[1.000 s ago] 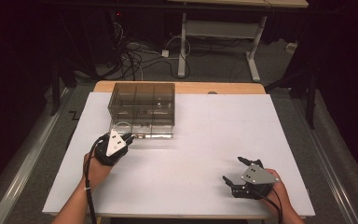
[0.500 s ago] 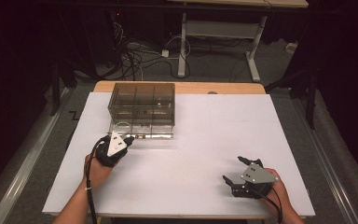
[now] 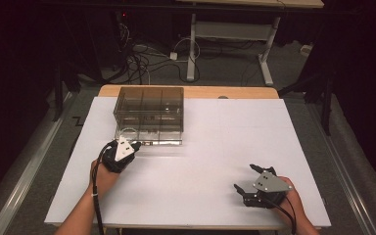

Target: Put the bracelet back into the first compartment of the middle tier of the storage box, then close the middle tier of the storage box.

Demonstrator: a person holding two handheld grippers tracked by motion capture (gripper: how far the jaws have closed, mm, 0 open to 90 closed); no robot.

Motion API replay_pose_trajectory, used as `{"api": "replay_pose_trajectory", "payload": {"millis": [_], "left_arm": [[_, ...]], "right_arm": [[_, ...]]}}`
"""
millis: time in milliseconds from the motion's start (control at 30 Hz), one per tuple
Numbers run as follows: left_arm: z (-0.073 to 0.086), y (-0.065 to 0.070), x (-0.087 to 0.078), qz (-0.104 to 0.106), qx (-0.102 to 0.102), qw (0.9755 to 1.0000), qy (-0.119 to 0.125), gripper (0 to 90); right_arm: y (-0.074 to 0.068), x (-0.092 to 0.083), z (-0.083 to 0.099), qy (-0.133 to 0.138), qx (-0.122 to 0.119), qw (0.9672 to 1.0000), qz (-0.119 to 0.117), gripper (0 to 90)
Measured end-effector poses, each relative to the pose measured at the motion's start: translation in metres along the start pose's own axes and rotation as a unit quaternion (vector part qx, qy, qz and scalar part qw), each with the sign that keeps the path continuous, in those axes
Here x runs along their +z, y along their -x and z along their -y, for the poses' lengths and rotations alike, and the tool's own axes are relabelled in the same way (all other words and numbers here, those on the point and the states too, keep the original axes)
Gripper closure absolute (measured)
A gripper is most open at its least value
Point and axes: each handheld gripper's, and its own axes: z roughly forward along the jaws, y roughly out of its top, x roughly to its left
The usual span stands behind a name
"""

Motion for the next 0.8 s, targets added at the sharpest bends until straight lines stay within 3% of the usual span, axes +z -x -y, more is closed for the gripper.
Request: {"api": "replay_pose_trajectory", "payload": {"millis": [500,800], "left_arm": [[0.002,0.0,0.008,-0.012,-0.001,0.9998,-0.013,87.1],[-0.001,0.002,0.011,-0.017,0.009,0.9997,-0.017,87.2]], "right_arm": [[0.001,0.001,0.0,0.0,-0.001,1.0,0.0,18.3],[-0.002,-0.001,0.001,0.001,-0.009,0.9999,-0.005,18.2]]}}
